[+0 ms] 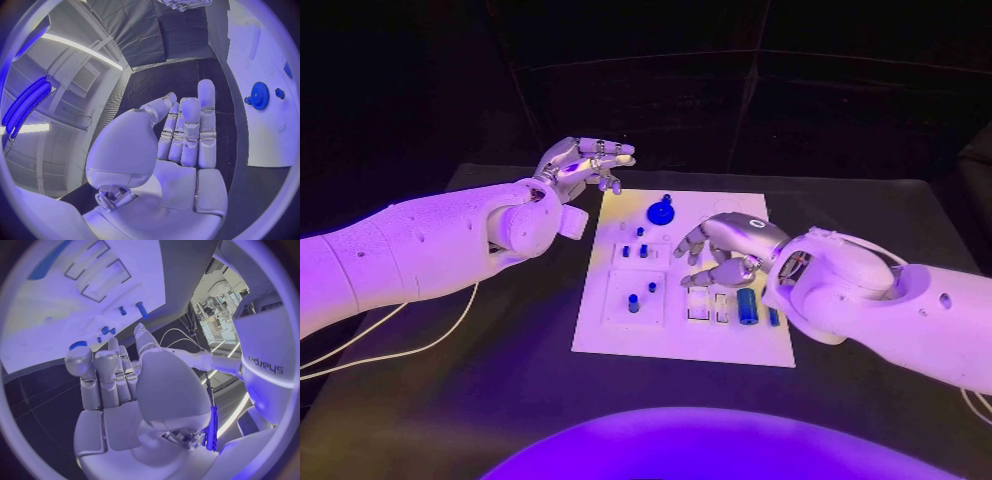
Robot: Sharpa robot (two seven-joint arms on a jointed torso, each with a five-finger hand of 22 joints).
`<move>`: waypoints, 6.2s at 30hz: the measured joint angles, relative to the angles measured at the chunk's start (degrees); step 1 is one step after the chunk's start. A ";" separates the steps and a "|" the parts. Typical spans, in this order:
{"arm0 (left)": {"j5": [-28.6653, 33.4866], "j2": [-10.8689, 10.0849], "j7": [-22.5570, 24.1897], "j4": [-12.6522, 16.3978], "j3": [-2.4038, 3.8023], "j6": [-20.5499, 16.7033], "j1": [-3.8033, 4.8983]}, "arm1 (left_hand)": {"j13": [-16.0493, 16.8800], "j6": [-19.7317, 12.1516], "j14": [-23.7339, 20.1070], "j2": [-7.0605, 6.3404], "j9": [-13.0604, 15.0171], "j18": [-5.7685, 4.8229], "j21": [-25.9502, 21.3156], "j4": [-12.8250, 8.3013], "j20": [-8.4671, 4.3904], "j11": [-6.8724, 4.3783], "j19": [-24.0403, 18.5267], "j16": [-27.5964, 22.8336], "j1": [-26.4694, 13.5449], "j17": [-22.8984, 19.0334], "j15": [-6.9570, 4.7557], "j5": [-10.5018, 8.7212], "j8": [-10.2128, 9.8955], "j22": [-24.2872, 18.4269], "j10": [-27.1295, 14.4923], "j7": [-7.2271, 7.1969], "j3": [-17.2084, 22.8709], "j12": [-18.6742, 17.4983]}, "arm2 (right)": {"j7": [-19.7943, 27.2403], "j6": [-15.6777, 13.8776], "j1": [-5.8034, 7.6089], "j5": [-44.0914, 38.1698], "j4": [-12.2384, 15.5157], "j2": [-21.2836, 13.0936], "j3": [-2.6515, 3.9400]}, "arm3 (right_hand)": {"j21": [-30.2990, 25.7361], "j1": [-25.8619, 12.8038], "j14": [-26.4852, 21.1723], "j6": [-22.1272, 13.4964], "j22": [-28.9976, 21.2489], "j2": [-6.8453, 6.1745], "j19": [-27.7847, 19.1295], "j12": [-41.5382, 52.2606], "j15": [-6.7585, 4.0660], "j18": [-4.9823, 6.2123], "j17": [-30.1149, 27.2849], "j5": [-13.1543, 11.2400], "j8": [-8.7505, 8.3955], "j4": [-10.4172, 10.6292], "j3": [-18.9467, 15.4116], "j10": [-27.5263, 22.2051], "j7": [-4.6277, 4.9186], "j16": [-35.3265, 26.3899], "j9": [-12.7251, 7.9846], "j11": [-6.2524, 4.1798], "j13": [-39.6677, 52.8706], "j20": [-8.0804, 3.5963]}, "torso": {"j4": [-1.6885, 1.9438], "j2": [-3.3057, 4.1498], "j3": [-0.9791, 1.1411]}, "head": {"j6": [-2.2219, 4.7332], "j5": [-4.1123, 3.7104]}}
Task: Assemble the parts on the task board
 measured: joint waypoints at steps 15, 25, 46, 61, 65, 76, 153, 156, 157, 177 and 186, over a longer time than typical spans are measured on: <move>0.01 -0.37 -0.05 0.69 -0.01 0.01 0.00 | 0.00 0.00 0.00 0.00 0.00 0.00 0.00 0.00 0.00 0.00 0.00 0.00 0.00 0.00 0.00 0.00 0.00 0.00 0.00 0.00 0.00 0.00 | -15.80 -1.42 0.86 9.44 4.20 -13.87 -0.08 | 14.76 -11.36 1.99 0.92 13.57 -2.30 10.71 37.40 -2.84 -3.62 27.74 3.58 11.01 12.65 -8.50 10.99 -3.53 16.45 2.16 -4.02 37.52 -3.27 | -0.80 0.26 0.01 | 1.83 -5.82; 0.01 -0.59 -0.06 0.79 -0.02 0.02 -0.01 | 0.00 0.00 -0.12 0.00 0.00 0.00 -0.01 0.00 0.00 -0.05 0.00 0.00 0.00 -0.01 0.12 0.00 0.13 -0.01 -0.05 0.00 0.00 -0.01 | -23.05 1.08 -3.62 6.63 5.24 -13.22 -0.20 | 15.25 -12.75 1.99 -0.43 13.56 -2.83 10.89 41.69 -2.84 -3.61 29.52 3.00 13.65 12.64 -8.50 11.39 -3.81 17.23 2.72 -4.02 44.40 -3.08 | -1.01 0.30 0.07 | 1.85 -6.47; 0.01 -0.76 -0.12 0.69 -0.05 0.06 -0.03 | 0.00 0.00 -0.20 0.00 0.00 -0.01 -0.23 0.00 0.00 -0.21 0.00 0.00 0.00 -0.08 0.20 0.00 0.24 -0.08 -0.21 0.00 0.00 0.18 | -24.74 2.18 -6.47 3.26 3.01 -9.25 -0.14 | 16.59 -11.38 1.99 -1.00 13.55 -1.46 12.12 48.16 -2.84 -4.53 33.29 5.09 17.13 12.32 -8.18 14.57 -3.98 18.68 3.27 -4.12 54.73 -3.07 | -0.97 0.34 -0.04 | 1.82 -6.31; 0.01 -0.90 -0.26 0.69 -0.07 0.20 -0.03 | 0.00 0.00 -0.20 0.00 0.00 0.00 -0.23 0.00 0.00 -0.21 0.00 0.00 0.00 -0.07 0.20 0.00 0.24 -0.07 -0.20 0.00 0.00 0.18 | -25.42 2.36 -7.27 0.86 2.17 -7.43 0.42 | 16.82 -7.76 1.92 -0.17 13.55 1.69 12.33 49.06 -3.18 -4.51 34.21 11.25 19.04 11.80 -7.68 15.11 -4.46 19.12 3.66 -4.63 57.47 -3.28 | -0.91 0.32 -0.11 | 1.56 -6.14; 0.01 -0.98 -0.29 0.73 -0.07 0.26 -0.03 | 0.00 0.00 -0.20 0.00 0.00 0.00 -0.23 0.00 0.00 -0.20 0.00 0.00 0.00 -0.15 0.20 0.00 0.24 -0.07 -0.20 0.00 0.00 0.18 | -25.69 0.80 -7.59 0.64 2.92 -7.95 0.20 | 17.25 -6.69 1.87 1.03 13.54 2.76 12.36 49.67 -3.39 -4.51 34.58 13.79 19.62 11.74 -7.64 16.12 -5.06 19.11 3.66 -5.04 58.68 -3.32 | -0.96 0.30 -0.12 | 1.61 -6.03; 0.01 -1.04 -0.40 0.77 -0.08 0.41 -0.03 | 0.00 0.00 -0.20 0.00 0.00 -0.01 -0.22 0.00 0.00 -0.20 0.00 0.00 0.00 -0.14 0.20 0.00 0.24 -0.06 -0.20 0.00 0.00 0.18 | -26.22 -5.19 -8.03 1.13 7.29 -9.70 -0.11 | 17.49 -7.12 2.00 1.78 13.54 4.44 12.52 50.33 -4.08 -4.51 35.30 13.95 20.31 12.51 -8.42 17.14 -4.92 19.35 3.65 -5.66 60.08 -3.91 | -1.00 0.24 -0.21 | 1.91 -6.15; 0.01 -0.77 -0.96 0.68 -0.09 0.93 -0.03 | 0.00 0.00 -0.20 0.00 0.00 0.00 -0.22 0.00 0.00 -0.20 0.00 0.00 0.00 -0.20 0.20 0.00 0.24 -0.09 -0.20 0.00 0.00 0.17 | -30.30 -0.74 -7.93 0.37 6.68 -2.10 -0.01 | 16.84 -16.82 1.99 4.90 13.53 3.74 12.20 42.07 -4.89 -4.49 35.33 1.18 20.64 11.86 -7.96 16.51 -6.90 18.12 7.59 -6.67 56.52 -5.03 | -0.96 0.32 -0.18 | 1.99 -5.04; 0.01 -0.77 -0.98 0.67 -0.09 0.94 -0.03 | 0.00 0.00 -0.20 0.00 0.00 0.00 -0.23 0.00 0.00 -0.20 0.00 0.00 0.00 -0.20 0.20 0.00 0.24 -0.09 -0.20 0.00 0.00 0.17 | -30.04 -0.45 -7.87 0.59 6.54 -2.00 0.07 | 16.84 -13.86 1.99 4.90 13.53 3.87 12.20 42.07 -4.89 -4.49 35.47 1.18 20.64 11.00 -8.51 16.65 -6.90 18.36 7.68 -6.56 56.67 -5.03 | -0.96 0.32 -0.19 | 1.99 -5.05; 0.01 -0.77 -0.98 0.67 -0.09 0.95 -0.03 | 0.00 0.00 -0.20 0.00 0.00 0.00 -0.22 0.00 0.00 -0.20 0.00 0.00 0.00 -0.20 0.20 0.00 0.24 -0.09 -0.20 0.00 0.00 0.17 | -29.96 -0.41 -7.82 0.64 6.46 -1.93 0.10 | 16.84 -13.17 1.99 4.90 13.53 3.96 12.20 42.07 -4.90 -4.50 35.51 1.18 20.63 10.64 -8.45 16.92 -6.90 18.37 7.68 -6.67 56.74 -5.03 | -0.96 0.32 -0.20 | 2.01 -5.09; 0.01 -0.94 -1.10 0.65 -0.10 1.01 -0.03 | 0.00 0.00 -0.20 0.00 0.00 0.00 -0.22 0.00 0.00 -0.20 0.00 0.00 0.00 -0.20 0.20 0.00 0.24 -0.09 -0.20 0.00 0.00 0.17 | -29.01 -0.20 -7.87 1.00 5.53 -2.58 0.00 | 17.07 -8.63 1.99 4.67 13.53 4.33 12.20 41.57 -4.89 -4.50 35.64 -0.21 20.08 9.59 -9.91 17.11 -6.66 18.40 7.76 -6.87 57.01 -5.03 | -0.99 0.32 -0.19 | 1.97 -4.88; 0.01 -1.07 -1.13 0.60 -0.12 1.02 -0.04 | 0.00 -0.22 -0.20 0.00 0.00 -0.01 -0.22 0.01 0.00 0.01 0.00 0.00 0.00 -0.37 0.20 0.00 0.24 -0.19 -0.41 0.22 -0.33 0.41 | -26.57 -5.18 -6.71 2.63 8.63 -9.33 0.26 | 16.84 -8.57 1.90 0.28 13.52 4.79 12.42 40.96 -4.15 -4.49 35.30 0.83 15.85 10.37 -11.35 16.60 -4.53 18.40 6.24 -5.12 56.82 -4.37 | -1.09 0.30 -0.15 | 2.26 -5.25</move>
